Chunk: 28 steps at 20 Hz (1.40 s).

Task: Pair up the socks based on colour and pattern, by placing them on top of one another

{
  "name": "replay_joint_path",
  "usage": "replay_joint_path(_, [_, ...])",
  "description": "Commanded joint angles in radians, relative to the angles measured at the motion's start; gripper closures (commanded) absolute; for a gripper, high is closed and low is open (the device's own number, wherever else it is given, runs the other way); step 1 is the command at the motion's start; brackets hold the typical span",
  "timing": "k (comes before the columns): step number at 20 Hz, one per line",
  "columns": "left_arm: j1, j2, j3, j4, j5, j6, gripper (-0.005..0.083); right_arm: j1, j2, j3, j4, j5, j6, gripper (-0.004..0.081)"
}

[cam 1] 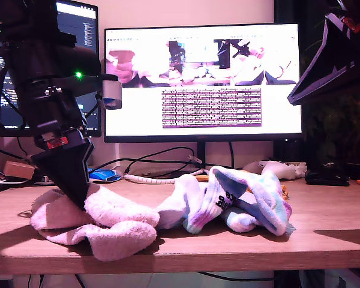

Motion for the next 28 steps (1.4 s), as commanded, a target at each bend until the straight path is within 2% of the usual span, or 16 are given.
replay_joint_path(1, [-0.003, -0.014, 0.019, -0.009, -0.001, -0.010, 0.0201, 0.005, 0.005, -0.005, 0.011, -0.011, 0.001, 0.0780])
replay_joint_path(5, [-0.003, -0.054, 0.093, -0.060, 0.028, -0.087, 0.0201, 0.005, 0.005, -0.005, 0.011, -0.013, 0.000, 0.0780])
replay_joint_path(11, [0.039, -0.082, 0.100, -0.095, 0.087, -0.142, 0.0218, 0.005, 0.005, -0.005, 0.010, -0.013, 0.000, 0.0780])
replay_joint_path(12, [0.057, -0.082, 0.100, -0.095, 0.086, -0.146, 0.0295, 0.005, 0.005, -0.005, 0.010, -0.013, 0.000, 0.0780])
replay_joint_path(15, [0.112, -0.070, 0.100, -0.103, 0.089, -0.180, 0.0808, 0.005, 0.005, -0.005, 0.011, -0.013, 0.000, 0.0780])
replay_joint_path(18, [0.150, -0.040, 0.099, -0.106, 0.098, -0.189, 0.0797, 0.005, 0.006, -0.005, 0.017, -0.013, 0.000, 0.0780])
replay_joint_path(24, [0.157, 0.072, 0.099, -0.061, 0.132, -0.188, 0.0797, 0.005, 0.033, -0.005, 0.021, -0.013, 0.000, 0.0780])
replay_joint_path(26, [0.157, 0.127, 0.099, -0.031, 0.089, -0.189, 0.0797, 0.005, 0.038, -0.005, 0.022, -0.018, 0.001, 0.0780])
replay_joint_path(28, [0.157, 0.179, 0.099, 0.019, 0.012, -0.190, 0.0797, 0.025, 0.039, -0.005, 0.039, -0.062, 0.004, 0.0780])
